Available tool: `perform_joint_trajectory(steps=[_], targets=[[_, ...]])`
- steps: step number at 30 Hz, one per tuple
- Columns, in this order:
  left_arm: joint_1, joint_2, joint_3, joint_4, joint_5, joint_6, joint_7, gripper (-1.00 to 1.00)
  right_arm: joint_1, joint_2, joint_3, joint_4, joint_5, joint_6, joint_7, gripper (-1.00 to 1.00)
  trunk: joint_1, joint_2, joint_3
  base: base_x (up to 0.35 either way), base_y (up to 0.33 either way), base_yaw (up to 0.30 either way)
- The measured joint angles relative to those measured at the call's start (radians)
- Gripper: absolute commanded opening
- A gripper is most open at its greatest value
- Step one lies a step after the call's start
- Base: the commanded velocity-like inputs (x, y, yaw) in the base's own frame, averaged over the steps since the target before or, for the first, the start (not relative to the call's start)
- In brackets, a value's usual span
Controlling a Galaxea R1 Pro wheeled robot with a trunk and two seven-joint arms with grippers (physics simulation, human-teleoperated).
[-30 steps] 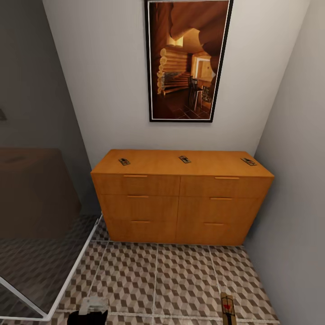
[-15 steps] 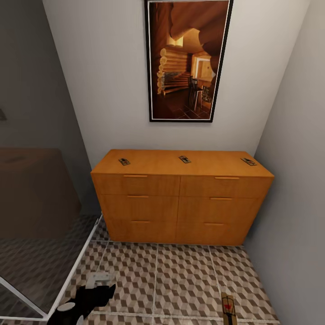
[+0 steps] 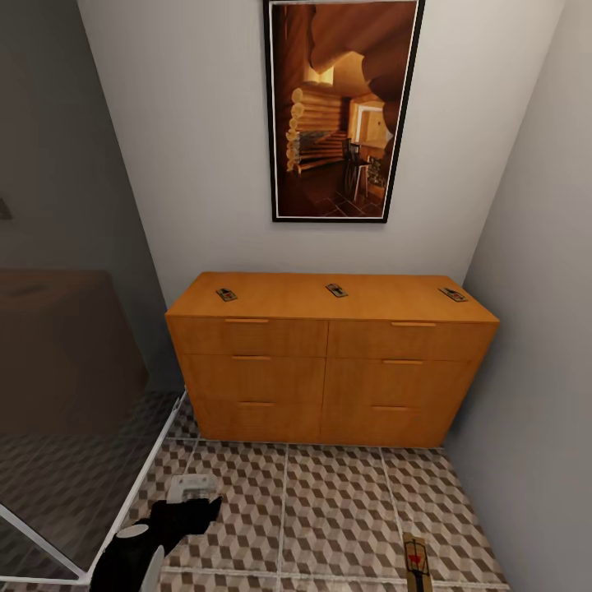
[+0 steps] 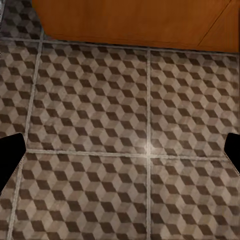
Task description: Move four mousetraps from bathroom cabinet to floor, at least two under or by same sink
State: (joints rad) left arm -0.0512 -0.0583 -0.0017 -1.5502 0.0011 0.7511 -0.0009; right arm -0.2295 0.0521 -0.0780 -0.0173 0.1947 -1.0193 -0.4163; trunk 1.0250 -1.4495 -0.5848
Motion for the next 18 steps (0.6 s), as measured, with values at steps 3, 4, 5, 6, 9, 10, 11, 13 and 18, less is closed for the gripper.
perform_joint_trajectory(steps=[3,4,5,6,9,10,11,13,18], targets=[[-0.031,-0.002,0.0,-0.001,-0.001,0.001,0.0,1.0,0.0,0.0,0.0,0.0,0.0,0.0,0.0,-1.0,0.0,0.0,0.0,0.0,0.0,0.0],[-0.043,-0.003,0.0,-0.001,-0.002,0.001,0.001,1.0,0.0,0.0,0.0,0.0,0.0,0.0,0.0,-1.0,0.0,0.0,0.0,0.0,0.0,0.0],[-0.067,-0.003,0.0,-0.001,-0.002,0.004,0.001,1.0,0.0,0.0,0.0,0.0,0.0,0.0,0.0,-1.0,0.0,0.0,0.0,0.0,0.0,0.0],[-0.081,-0.003,0.0,-0.001,-0.003,0.007,0.001,1.0,0.0,0.0,0.0,0.0,0.0,0.0,0.001,-1.0,0.0,0.0,0.0,0.0,0.0,0.0],[-0.139,-0.004,0.0,-0.001,-0.003,0.035,0.001,1.0,0.0,-0.001,0.0,0.0,0.0,0.0,0.001,-1.0,0.0,0.0,0.0,0.0,0.0,0.0],[-0.157,-0.004,0.0,-0.001,-0.003,0.048,0.001,1.0,0.0,-0.001,0.0,0.0,0.0,0.0,0.001,-1.0,0.0,0.0,0.0,0.0,0.0,0.0],[-0.174,-0.004,0.0,-0.001,-0.003,0.064,0.001,1.0,0.0,-0.001,0.0,0.0,0.0,0.0,0.001,-1.0,0.0,0.0,0.0,0.0,0.0,0.0],[-0.231,-0.005,0.0,-0.001,-0.003,0.12,0.001,1.0,0.0,-0.001,0.0,0.0,0.0,0.0,0.001,-1.0,0.0,0.0,0.0,0.0,0.0,0.0],[-0.36,-0.007,0.0,-0.001,-0.004,0.215,0.001,1.0,0.0,-0.002,0.0,0.0,0.0,0.0,0.001,-1.0,0.0,0.0,0.0,0.0,0.0,0.0]])
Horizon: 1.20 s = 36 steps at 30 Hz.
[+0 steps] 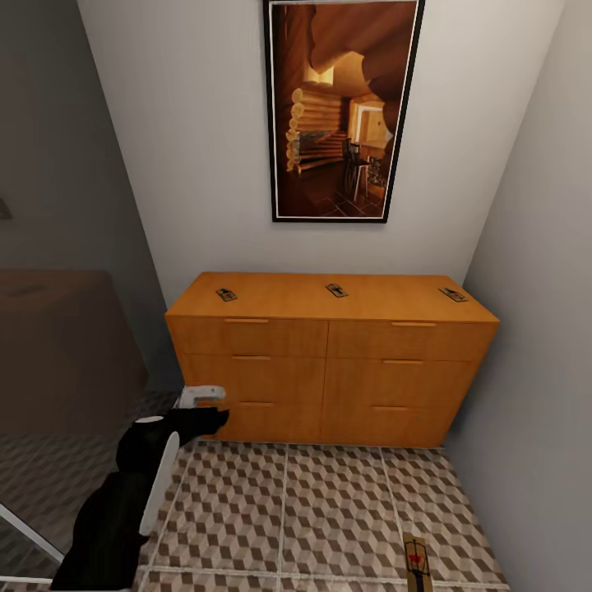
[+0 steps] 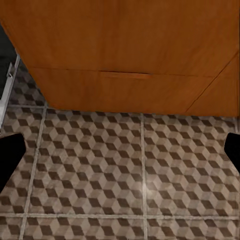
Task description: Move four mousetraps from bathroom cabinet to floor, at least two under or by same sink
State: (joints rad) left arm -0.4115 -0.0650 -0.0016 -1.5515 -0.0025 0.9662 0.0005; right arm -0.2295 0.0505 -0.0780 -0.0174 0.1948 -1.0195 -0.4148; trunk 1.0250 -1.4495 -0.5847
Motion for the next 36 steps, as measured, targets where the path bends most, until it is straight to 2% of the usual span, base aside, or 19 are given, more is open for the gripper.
perform_joint_trajectory(steps=[1,7,8,15,20,24,29,31,36], targets=[[-0.04,-0.001,0.0,0.0,0.0,0.013,0.0,1.0,0.0,0.0,0.0,0.0,0.0,0.0,0.0,-1.0,0.0,0.0,0.0,0.0,0.0,0.0],[-0.169,-0.002,0.0,0.001,-0.001,0.034,0.002,1.0,0.0,0.0,0.0,0.0,0.0,0.001,0.0,-1.0,0.0,0.0,0.0,0.0,0.0,0.0],[-0.204,-0.002,0.0,0.004,-0.001,0.036,0.002,1.0,0.0,0.0,0.0,0.0,0.0,0.001,0.0,-1.0,0.0,0.0,0.0,0.0,0.0,0.0],[-0.331,-0.002,0.0,0.047,-0.002,0.04,0.019,1.0,0.0,0.0,0.001,0.0,0.0,0.001,0.0,-1.0,0.0,0.0,0.0,0.0,0.0,0.0],[-0.426,-0.002,0.001,0.115,-0.003,0.04,0.054,1.0,0.0,0.0,0.002,0.0,0.0,0.002,0.0,-1.0,0.0,0.0,0.0,0.0,0.0,0.0],[-0.463,-0.002,0.0,0.15,-0.003,0.041,0.085,1.0,0.0,0.001,0.002,0.0,0.0,0.023,0.004,-1.0,0.0,0.0,0.0,0.0,0.0,0.0],[-0.473,-0.007,-0.003,0.162,0.003,0.046,0.093,1.0,0.0,0.001,0.002,-0.001,0.0,0.039,0.018,-1.0,0.0,0.0,0.0,0.0,0.0,0.0],[-0.475,-0.018,-0.022,0.153,0.004,0.047,0.092,1.0,0.0,0.001,0.001,-0.001,0.0,0.042,0.023,-1.0,0.0,0.0,0.0,0.0,0.0,0.0],[-0.476,-0.02,-0.078,0.101,0.004,0.048,0.091,1.0,0.0,0.001,0.0,-0.001,0.0,0.043,0.026,-1.0,0.0,0.0,0.0,0.0,0.0,0.0]])
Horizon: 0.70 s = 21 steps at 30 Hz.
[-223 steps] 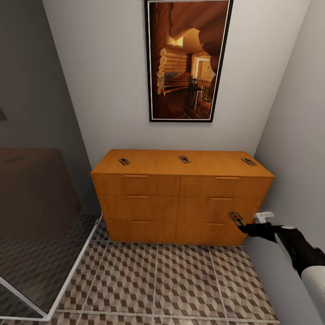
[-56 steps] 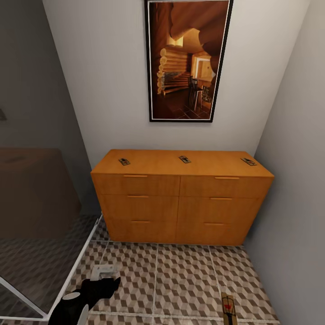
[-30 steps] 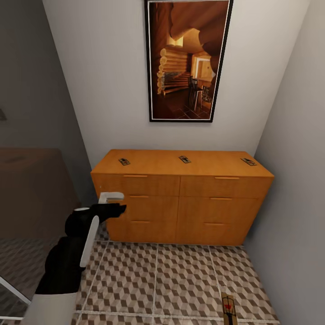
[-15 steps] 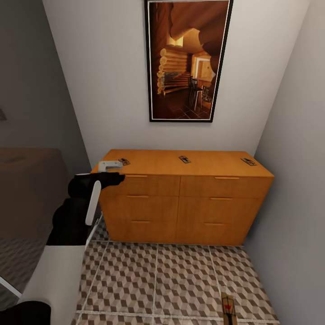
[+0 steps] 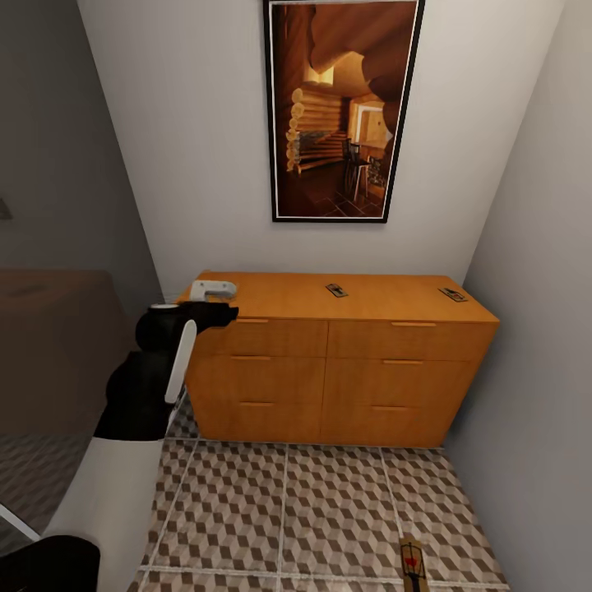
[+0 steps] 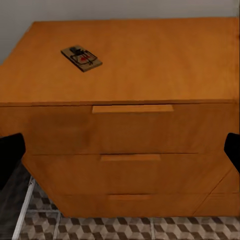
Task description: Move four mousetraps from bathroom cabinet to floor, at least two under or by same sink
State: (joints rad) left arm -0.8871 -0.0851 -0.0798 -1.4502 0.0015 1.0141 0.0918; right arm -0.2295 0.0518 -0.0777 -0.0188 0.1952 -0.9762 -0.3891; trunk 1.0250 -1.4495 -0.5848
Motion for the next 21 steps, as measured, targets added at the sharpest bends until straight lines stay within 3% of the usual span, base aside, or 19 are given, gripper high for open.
perform_joint_trajectory(steps=[5,13,21], targets=[[0.001,0.001,-0.029,-0.038,0.0,-0.001,0.0,1.0,0.0,0.0,0.001,0.0,0.0,0.0,0.001,-1.0,0.0,0.0,0.0,0.0,0.0,0.0],[0.001,0.003,-0.034,-0.043,0.001,-0.001,0.0,1.0,0.0,0.0,0.001,0.0,0.0,0.001,0.001,-1.0,0.0,0.0,0.0,0.006,0.0,0.0],[0.001,0.003,-0.034,-0.042,0.001,-0.001,0.0,1.0,0.0,-0.001,0.001,0.0,0.0,0.0,0.001,-1.0,-0.001,0.0,0.0,0.251,0.0,0.0]])
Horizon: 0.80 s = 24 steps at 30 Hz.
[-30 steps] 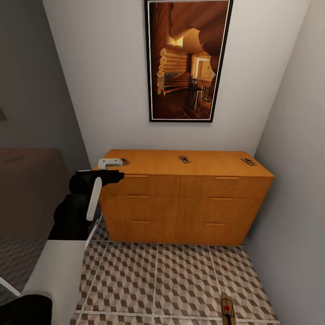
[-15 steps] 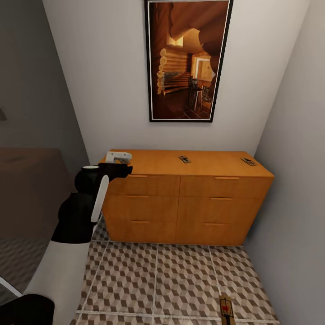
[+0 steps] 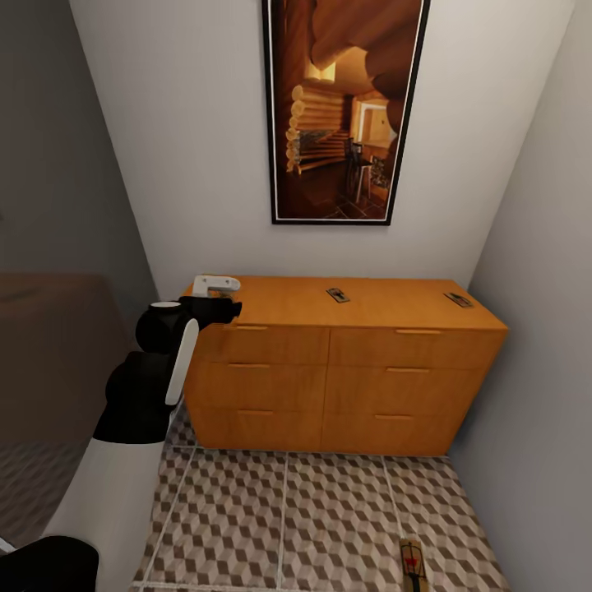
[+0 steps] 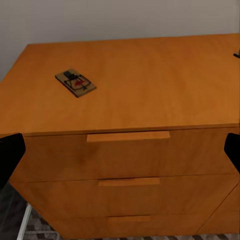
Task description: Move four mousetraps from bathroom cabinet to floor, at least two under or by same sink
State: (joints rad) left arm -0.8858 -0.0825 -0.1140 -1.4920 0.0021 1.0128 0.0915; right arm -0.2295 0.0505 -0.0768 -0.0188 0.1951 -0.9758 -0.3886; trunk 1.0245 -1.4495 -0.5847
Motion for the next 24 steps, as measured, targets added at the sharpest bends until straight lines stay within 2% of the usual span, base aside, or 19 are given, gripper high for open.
perform_joint_trajectory(steps=[19,24], targets=[[0.0,0.001,0.0,0.005,-0.001,-0.001,0.0,1.0,0.0,0.0,-0.001,0.0,0.0,0.001,0.0,-1.0,0.0,0.0,0.0,0.338,0.0,0.0],[0.004,0.002,0.0,0.006,-0.003,-0.001,0.0,1.0,0.0,0.0,0.0,0.0,0.0,0.001,0.0,-1.0,0.0,0.0,0.0,0.194,0.0,0.0]])
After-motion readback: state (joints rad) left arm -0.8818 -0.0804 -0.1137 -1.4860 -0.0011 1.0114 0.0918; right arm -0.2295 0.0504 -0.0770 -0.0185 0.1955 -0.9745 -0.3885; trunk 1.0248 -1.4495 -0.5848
